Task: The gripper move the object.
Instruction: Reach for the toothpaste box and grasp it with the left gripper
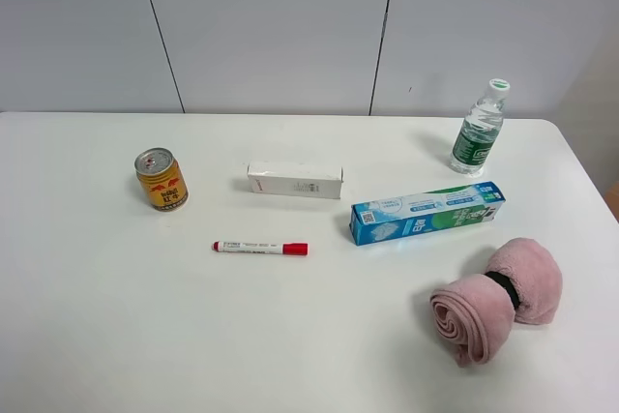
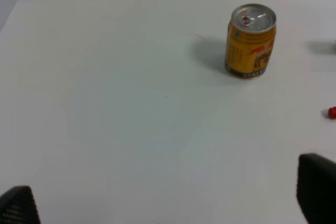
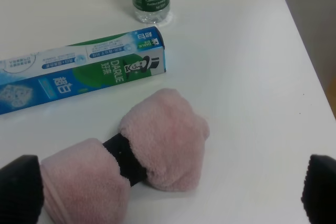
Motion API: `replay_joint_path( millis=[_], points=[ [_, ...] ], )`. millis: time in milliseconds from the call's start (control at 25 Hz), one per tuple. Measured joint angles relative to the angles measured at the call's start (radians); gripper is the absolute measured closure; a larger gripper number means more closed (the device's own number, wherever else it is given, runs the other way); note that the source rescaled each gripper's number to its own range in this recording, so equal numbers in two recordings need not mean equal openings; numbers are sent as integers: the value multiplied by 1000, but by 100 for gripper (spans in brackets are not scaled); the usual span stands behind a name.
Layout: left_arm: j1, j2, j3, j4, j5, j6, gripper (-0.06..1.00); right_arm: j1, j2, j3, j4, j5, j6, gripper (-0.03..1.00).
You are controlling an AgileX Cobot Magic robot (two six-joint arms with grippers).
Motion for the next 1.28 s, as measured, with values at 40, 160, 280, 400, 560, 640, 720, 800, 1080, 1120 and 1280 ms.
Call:
replay_joint_path(
  millis=[40, 160, 280, 400, 560, 640, 720, 800, 1080, 1120, 1280],
  points=[
    [0, 0, 0, 0, 0, 0, -6, 0, 0, 0, 0, 0, 0, -3],
    [0, 0, 0, 0, 0, 0, -6, 0, 0, 0, 0, 0, 0, -3],
    [0, 0, 0, 0, 0, 0, -6, 0, 0, 0, 0, 0, 0, -3],
    [0, 0, 0, 0, 0, 0, -6, 0, 0, 0, 0, 0, 0, -3],
    [0, 0, 0, 0, 0, 0, -6, 0, 0, 0, 0, 0, 0, -3],
    [0, 0, 0, 0, 0, 0, -6, 0, 0, 0, 0, 0, 0, -3],
    [0, 0, 0, 0, 0, 0, -6, 0, 0, 0, 0, 0, 0, -3],
    [0, 0, 0, 0, 0, 0, -6, 0, 0, 0, 0, 0, 0, -3],
    [0, 0, 0, 0, 0, -3, -6, 0, 0, 0, 0, 0, 0, -3],
    [0, 0, 0, 0, 0, -3, -6, 0, 0, 0, 0, 0, 0, -3],
    [0, 3, 0, 0, 0, -3, -6, 0, 0, 0, 0, 0, 0, -3]
  ],
)
